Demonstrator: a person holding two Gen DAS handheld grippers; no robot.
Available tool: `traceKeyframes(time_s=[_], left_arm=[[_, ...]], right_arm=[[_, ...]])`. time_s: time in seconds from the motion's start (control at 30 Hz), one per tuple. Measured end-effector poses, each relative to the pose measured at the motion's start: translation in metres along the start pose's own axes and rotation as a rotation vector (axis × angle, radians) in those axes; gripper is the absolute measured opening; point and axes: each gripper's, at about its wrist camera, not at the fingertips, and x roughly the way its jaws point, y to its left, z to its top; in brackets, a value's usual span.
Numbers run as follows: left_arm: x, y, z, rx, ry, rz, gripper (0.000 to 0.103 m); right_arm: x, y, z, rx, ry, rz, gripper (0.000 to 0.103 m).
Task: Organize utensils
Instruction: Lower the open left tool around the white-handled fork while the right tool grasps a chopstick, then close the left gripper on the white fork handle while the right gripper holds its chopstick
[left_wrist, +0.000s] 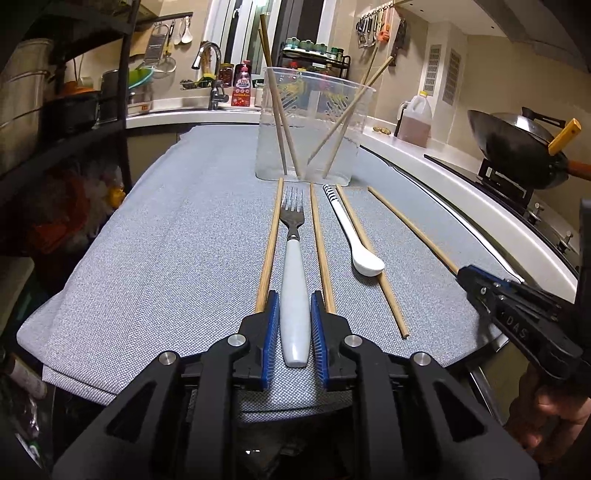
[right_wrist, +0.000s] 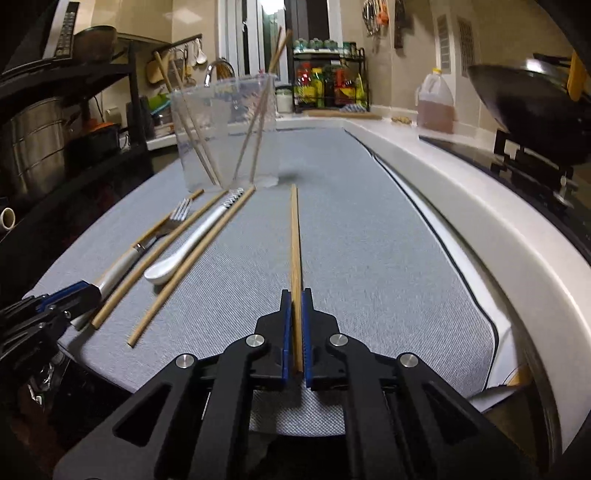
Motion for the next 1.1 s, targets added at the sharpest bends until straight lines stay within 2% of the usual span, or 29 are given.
traceKeyframes(time_s=[0.5,0.7,1.1], left_arm=[[0.004,-0.014,-0.005,0.101,-0.043,0.064,0.018],[0.001,-0.02,-0.008,0.126,-0.047,0.059,0.018],[0.002,-0.02,-0.009,0.103,-0.063,0.044,0.018]], right_arm=[[0.003,-0.001,0.001,0.008,0.0,0.01,0.007],[0.004,-0.001,0.0,0.007,-0.009,0.004,0.006],[0.003,-0.001,0.001,0.004,-0.002,0.01,0.007]])
